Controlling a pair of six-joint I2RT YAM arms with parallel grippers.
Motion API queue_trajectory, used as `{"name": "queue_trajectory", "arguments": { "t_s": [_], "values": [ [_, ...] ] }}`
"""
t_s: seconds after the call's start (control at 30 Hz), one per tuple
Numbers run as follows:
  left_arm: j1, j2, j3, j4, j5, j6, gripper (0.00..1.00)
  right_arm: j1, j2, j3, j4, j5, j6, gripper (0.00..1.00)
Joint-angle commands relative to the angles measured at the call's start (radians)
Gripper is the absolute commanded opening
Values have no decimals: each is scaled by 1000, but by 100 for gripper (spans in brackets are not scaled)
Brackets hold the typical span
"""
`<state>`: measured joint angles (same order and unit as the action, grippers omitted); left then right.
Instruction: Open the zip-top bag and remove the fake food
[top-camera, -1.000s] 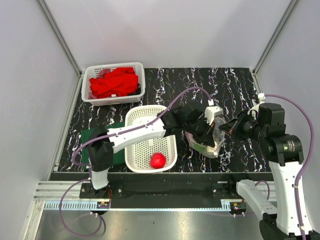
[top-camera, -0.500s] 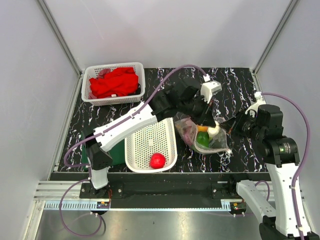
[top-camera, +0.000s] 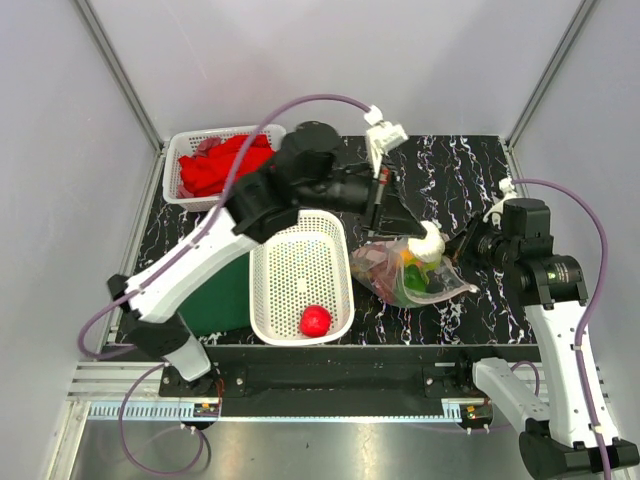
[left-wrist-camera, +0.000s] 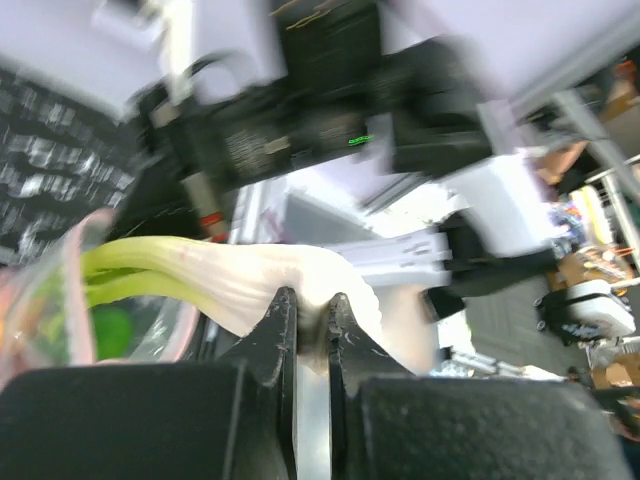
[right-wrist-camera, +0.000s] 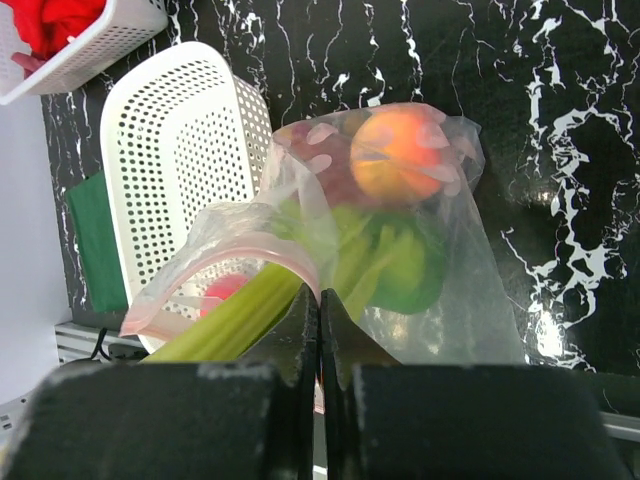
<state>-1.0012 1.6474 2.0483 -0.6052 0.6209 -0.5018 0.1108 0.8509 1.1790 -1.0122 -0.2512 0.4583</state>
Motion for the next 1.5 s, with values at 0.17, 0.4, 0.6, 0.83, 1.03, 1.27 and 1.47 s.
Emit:
{"name": "queue_trajectory", "arguments": {
  "t_s": [0.17,0.4,0.6,0.83,1.03,1.27,1.47],
  "values": [
    [6,-214,-4,202,-56,-106,0,3,48,73,-60,99,-9,0],
    [62,-405,-66,-8,-315,55,0,3,91,133,-74,128,-36,0],
    [95,-570,-326,-148,-676,172,0,1,106,165,-74,128,-47,0],
    [136,-600,-587,-65,-597,313,0,1,166,203,-69,116,-70,0],
    [156,-623,-805,44,-509,365,0,3,211,226,-78,116,-61,0],
    [159,-649,-1058,156,-564,495,0,1,217,251,-95,125,-40,0],
    [159,-727,-1249,219,-618,554,0,1,208,255,-69,49,-55,0]
  ]
}}
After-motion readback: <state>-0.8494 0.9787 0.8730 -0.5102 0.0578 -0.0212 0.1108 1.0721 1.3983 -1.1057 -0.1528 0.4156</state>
